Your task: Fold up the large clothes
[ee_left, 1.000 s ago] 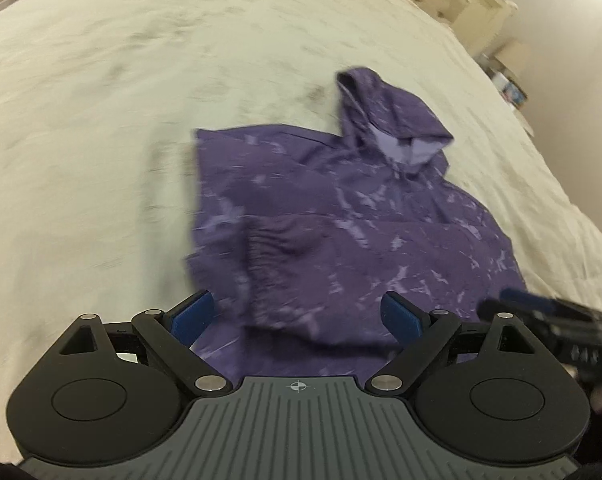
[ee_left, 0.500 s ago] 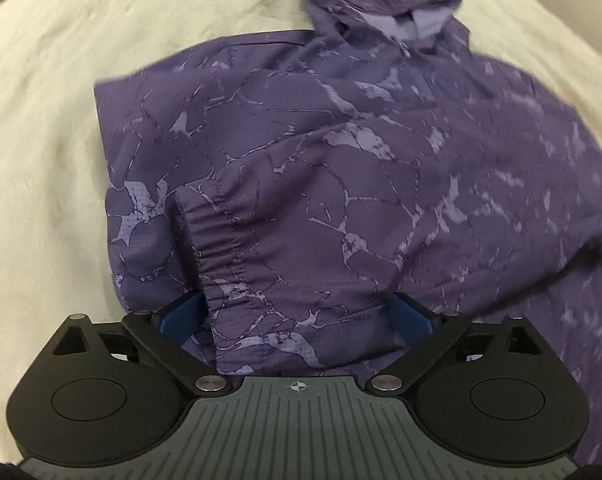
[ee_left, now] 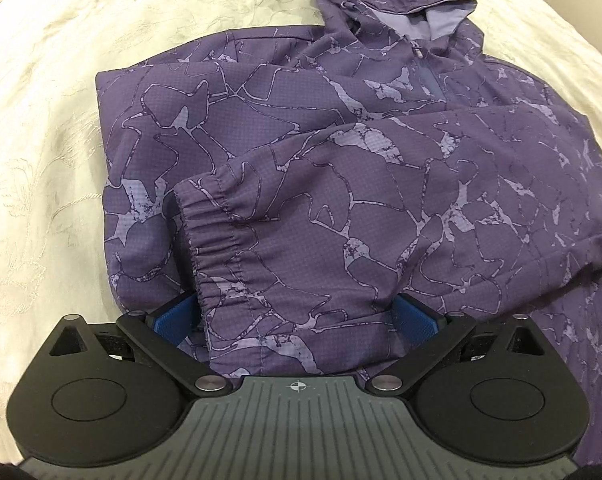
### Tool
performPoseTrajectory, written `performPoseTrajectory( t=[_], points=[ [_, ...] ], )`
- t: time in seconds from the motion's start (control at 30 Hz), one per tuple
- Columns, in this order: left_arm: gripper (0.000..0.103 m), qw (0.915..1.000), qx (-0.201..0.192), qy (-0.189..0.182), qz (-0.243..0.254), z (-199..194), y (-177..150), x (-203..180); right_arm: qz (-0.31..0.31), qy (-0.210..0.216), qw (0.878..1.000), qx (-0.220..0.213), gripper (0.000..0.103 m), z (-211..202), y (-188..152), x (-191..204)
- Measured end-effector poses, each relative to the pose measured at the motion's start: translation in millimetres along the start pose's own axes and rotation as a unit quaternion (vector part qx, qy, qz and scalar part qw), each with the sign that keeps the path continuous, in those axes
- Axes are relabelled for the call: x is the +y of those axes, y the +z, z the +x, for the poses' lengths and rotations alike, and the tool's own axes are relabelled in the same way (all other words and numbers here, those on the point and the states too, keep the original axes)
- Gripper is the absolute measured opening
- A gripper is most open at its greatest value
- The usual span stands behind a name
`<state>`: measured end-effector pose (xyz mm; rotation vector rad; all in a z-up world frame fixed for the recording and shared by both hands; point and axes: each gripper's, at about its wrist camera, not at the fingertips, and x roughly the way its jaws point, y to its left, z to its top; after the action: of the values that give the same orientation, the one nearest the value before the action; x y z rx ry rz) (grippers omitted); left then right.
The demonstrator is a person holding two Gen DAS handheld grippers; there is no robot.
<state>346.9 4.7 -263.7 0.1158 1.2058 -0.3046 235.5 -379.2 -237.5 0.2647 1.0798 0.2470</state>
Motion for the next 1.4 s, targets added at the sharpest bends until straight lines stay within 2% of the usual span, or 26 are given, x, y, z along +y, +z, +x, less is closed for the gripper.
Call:
performPoseTrajectory(
  t=[0.07, 0.13, 0.23, 0.33, 0.37, 0.4, 0.47, 0.63, 0.83, 0.9, 0.93, 1.0, 1.07, 1.17, 1.23, 1.33, 1.37, 1.4],
  points=[
    [0.103, 1.0, 0.0, 0.0, -0.003, 1.4, 0.8, -0.3, -0.052, 0.027, 0.997, 0.047, 0.069, 7.4, -15.8, 12.9],
    [0.103, 1.0, -0.002, -0.001, -0.005, 1.0, 0.0, 0.6, -0.08, 0.035, 0.995, 0.05, 0.067, -2.8, -24.1, 19.2],
    [0.103, 0.9999, -0.01, -0.003, -0.01, 0.7, -2.2, 1.0, -0.034, 0.046, 0.998, -0.009, 0.065, -36.8, -14.5, 4.1],
    [0.103, 0.9996, -0.02, -0.005, -0.016, -0.5, -5.0, 2.5, 0.027, 0.026, 0.997, -0.068, 0.065, -60.0, 11.4, -24.5],
    [0.103, 0.9996, -0.022, -0.005, -0.017, -0.6, -5.6, 2.7, 0.049, 0.017, 0.996, -0.074, 0.059, -61.5, 22.9, -35.7],
    [0.103, 0.9996, -0.024, -0.005, -0.017, -0.6, -5.7, 2.5, 0.072, 0.008, 0.994, -0.077, 0.045, -59.4, 33.7, -47.5],
    [0.103, 0.9995, -0.024, -0.004, -0.018, -0.8, -5.4, 2.4, 0.113, -0.013, 0.99, -0.084, 0.037, -52.4, 52.4, -71.0],
    [0.103, 0.9995, -0.024, -0.007, -0.018, -1.9, -5.8, 3.4, 0.137, -0.047, 0.986, -0.077, 0.038, -25.2, 84.2, -95.7],
    [0.103, 0.9993, -0.031, -0.01, -0.02, -2.7, -7.9, 3.8, 0.13, -0.077, 0.988, -0.027, 0.039, 6.6, 92.4, -92.6],
    [0.103, 0.9992, -0.033, -0.012, -0.021, -3.6, -8.8, 4.5, 0.13, -0.072, 0.989, -0.016, 0.025, 11.3, 89.9, -90.1],
    [0.103, 0.9991, -0.033, -0.013, -0.021, -4.2, -9.2, 5.2, 0.128, -0.062, 0.99, -0.018, 0.01, 10.7, 90.3, -88.4],
    [0.103, 0.9991, -0.034, -0.017, -0.02, -5.0, -9.1, 6.7, 0.097, -0.061, 0.993, -0.034, 0.008, 3.1, 97.6, -78.3],
    [0.103, 0.9988, -0.037, -0.022, -0.021, -5.7, -9.9, 7.8, 0.062, -0.089, 0.993, -0.049, 0.008, -0.8, 107.8, -74.7],
    [0.103, 0.9985, -0.04, -0.028, -0.024, -6.2, -10.4, 9.4, 0.104, -0.104, 0.989, -0.022, 0.007, 16.4, 112.3, -93.2],
    [0.103, 0.9984, -0.039, -0.032, -0.026, -6.5, -9.6, 10.9, 0.099, -0.119, 0.988, -0.008, 0.008, 26.1, 107.6, -92.0],
    [0.103, 0.9983, -0.038, -0.037, -0.025, -8.3, -9.8, 13.0, 0.106, -0.133, 0.985, -0.012, 0.017, 23.6, 103.0, -89.1],
    [0.103, 0.9982, -0.038, -0.038, -0.025, -8.7, -9.5, 13.3, 0.104, -0.141, 0.984, -0.023, 0.022, 16.7, 102.1, -86.1],
    [0.103, 0.9982, -0.039, -0.039, -0.025, -9.6, -9.1, 13.6, 0.097, -0.148, 0.983, -0.041, 0.022, 7.5, 101.0, -81.1]
  ],
)
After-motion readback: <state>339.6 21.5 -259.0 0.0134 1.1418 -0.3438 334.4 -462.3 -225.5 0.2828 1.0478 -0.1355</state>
